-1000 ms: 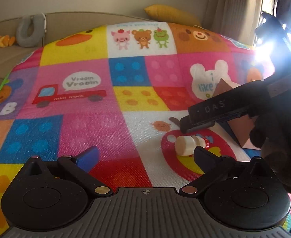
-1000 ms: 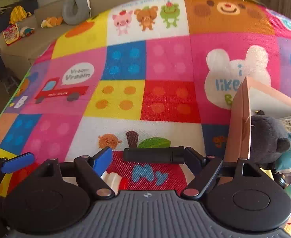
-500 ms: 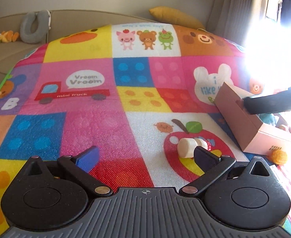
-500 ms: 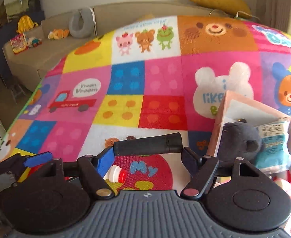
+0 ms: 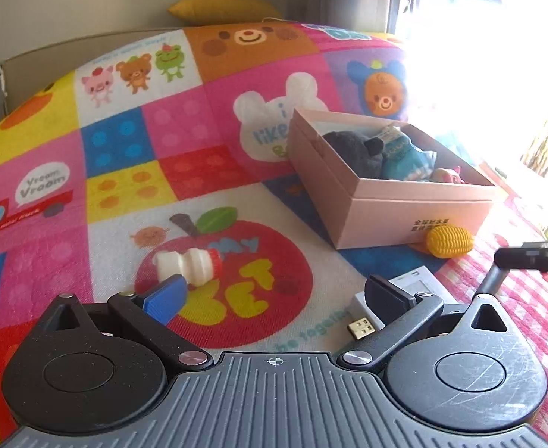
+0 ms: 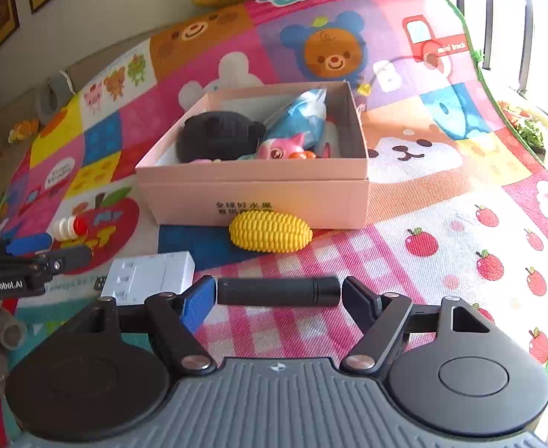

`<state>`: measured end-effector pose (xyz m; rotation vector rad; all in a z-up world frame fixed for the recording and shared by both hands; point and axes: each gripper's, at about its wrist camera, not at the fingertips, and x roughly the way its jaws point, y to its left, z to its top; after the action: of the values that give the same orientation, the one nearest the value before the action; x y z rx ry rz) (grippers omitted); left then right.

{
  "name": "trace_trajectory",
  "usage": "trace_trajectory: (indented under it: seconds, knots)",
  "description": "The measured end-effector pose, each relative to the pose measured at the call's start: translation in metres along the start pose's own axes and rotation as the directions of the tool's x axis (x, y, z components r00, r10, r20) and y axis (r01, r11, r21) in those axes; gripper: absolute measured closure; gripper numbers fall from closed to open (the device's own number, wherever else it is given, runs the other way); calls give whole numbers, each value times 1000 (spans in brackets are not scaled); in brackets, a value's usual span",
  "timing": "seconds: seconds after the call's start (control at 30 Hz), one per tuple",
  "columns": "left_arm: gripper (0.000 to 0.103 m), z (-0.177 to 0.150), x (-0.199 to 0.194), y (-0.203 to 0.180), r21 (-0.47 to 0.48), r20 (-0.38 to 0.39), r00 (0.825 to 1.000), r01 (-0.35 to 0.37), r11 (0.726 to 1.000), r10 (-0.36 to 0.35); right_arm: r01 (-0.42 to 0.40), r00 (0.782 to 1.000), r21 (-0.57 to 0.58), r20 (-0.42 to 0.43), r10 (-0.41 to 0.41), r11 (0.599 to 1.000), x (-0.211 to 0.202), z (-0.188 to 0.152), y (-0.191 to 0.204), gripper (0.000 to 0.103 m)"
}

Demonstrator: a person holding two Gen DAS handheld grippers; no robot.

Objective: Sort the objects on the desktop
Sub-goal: 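Grasp the black cylinder with the right gripper and set it beside the corn, then grasp the white bottle with the left gripper, then carry the white bottle toward the card reader and lower it with the left gripper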

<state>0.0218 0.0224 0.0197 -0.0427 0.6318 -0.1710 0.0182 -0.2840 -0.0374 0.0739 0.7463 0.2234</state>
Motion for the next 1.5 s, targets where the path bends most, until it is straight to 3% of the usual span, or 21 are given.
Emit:
trace_trajectory:
  seconds: [0.17, 0.3, 0.43, 0.57, 0.8, 0.87, 0.93, 1.0, 1.07, 1.17, 1.27, 1.33, 1.5]
  knots:
    - [0, -3, 1, -2, 12, -26, 998, -56, 998, 56, -20, 991, 124, 135, 3, 992, 6, 22, -30, 9]
    - [0, -6, -1, 10, 11, -30, 994, -108, 994, 109, -31, 993, 185, 122, 9, 982, 39, 39, -40, 9]
    - [0, -4, -2, 26, -37, -37, 987, -159, 987, 157, -74, 992, 143, 117, 57, 987, 48, 44, -20, 6]
    - [0, 1, -2, 31, -57, -26, 988, -152, 987, 151, -168, 979, 62, 130, 159, 984, 38, 38, -8, 6]
    - [1, 7, 7, 26, -9, 29, 982, -186, 983, 186, -28, 983, 25, 184, 23, 999, -3, 1, -10, 6]
    - [7, 8, 9, 23, 17, 37, 981, -189, 982, 188, -20, 985, 23, 170, 16, 1000, -11, -18, -8, 6]
    - [27, 9, 10, 18, 80, 46, 979, -204, 976, 200, -16, 987, 12, 158, 14, 1000, -15, -36, -4, 6]
    - [26, 9, 9, 12, 157, 63, 976, -218, 963, 211, 20, 985, -15, 170, -17, 1000, -18, -48, 5, 6]
    - [27, 8, 7, 7, 231, 77, 974, -224, 947, 211, 42, 972, -41, 233, -32, 998, -26, -49, 11, 2]
    - [33, 7, 6, 1, 307, 80, 975, -220, 926, 205, 44, 977, -51, 208, -33, 998, -20, -48, 16, 2]
    - [39, 5, 14, -1, 330, 58, 977, -212, 920, 205, 40, 978, -37, 208, -31, 998, -19, -48, 13, 2]
    - [49, 4, 20, 1, 326, 37, 976, -215, 920, 215, 41, 977, -25, 211, -35, 999, -20, -48, 11, 2]
    - [52, 6, 23, 11, 284, 22, 975, -218, 934, 221, 48, 977, -23, 211, -42, 999, -20, -49, 11, 2]
